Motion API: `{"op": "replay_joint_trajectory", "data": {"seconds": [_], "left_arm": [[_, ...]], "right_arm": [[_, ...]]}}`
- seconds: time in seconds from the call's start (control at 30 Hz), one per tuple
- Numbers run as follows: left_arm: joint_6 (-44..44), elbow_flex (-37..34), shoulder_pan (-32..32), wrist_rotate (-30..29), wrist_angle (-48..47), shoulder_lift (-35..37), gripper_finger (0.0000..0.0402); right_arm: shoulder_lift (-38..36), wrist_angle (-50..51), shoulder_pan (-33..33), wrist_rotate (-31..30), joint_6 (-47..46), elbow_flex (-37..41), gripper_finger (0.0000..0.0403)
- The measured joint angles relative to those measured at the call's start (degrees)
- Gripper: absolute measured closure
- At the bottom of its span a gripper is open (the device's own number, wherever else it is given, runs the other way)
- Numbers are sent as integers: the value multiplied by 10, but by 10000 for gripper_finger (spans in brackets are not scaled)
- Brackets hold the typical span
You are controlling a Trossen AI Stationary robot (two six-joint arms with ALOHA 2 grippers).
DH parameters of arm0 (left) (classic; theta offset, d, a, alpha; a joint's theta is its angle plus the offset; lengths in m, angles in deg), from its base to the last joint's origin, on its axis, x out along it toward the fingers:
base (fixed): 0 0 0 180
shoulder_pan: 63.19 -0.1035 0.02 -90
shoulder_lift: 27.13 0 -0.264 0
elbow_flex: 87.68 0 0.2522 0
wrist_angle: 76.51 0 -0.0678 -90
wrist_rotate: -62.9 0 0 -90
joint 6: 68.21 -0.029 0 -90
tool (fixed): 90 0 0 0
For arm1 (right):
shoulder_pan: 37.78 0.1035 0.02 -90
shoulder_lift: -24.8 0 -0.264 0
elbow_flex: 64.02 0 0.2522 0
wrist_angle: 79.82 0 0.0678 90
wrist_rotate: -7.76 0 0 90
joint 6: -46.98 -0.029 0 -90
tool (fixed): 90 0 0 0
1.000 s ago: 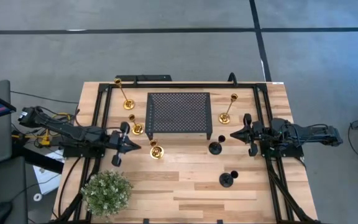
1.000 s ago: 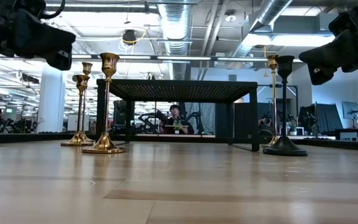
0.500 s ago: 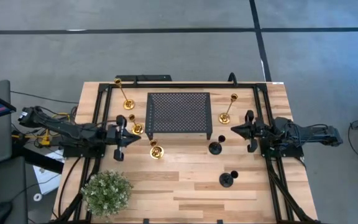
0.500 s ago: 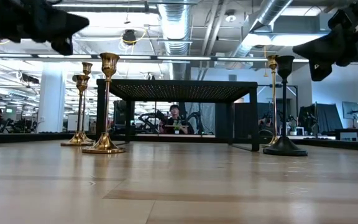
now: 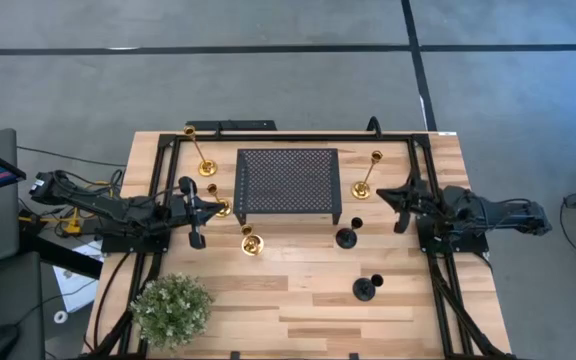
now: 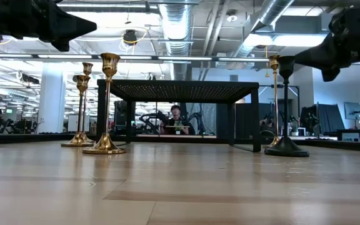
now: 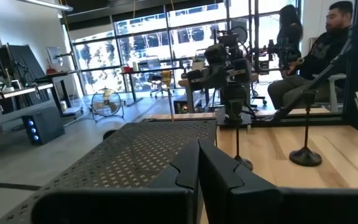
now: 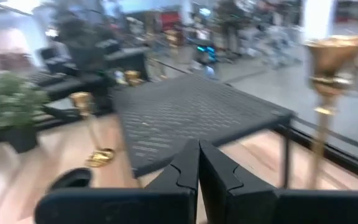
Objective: Pick & Place candle stick holders
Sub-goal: Put the golden candle holder on the shelf
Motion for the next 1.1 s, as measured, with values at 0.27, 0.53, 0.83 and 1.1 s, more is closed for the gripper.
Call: {"op": "replay_joint_trajectory", "data": {"seconds": [0.27,0.53,0.83,1.1], "left_arm": [[1,0,0,-4,5,0,394],[-1,0,0,-59,8,0,394],[-1,0,0,-59,9,0,394],[-1,0,0,-58,9,0,394]], "right_arm": [[0,10,0,-68,-4,-10,403],[21,10,0,-119,-24,-10,403],[71,11,-1,-118,-16,-10,399],[110,1,-1,-194,-19,-10,331]]}}
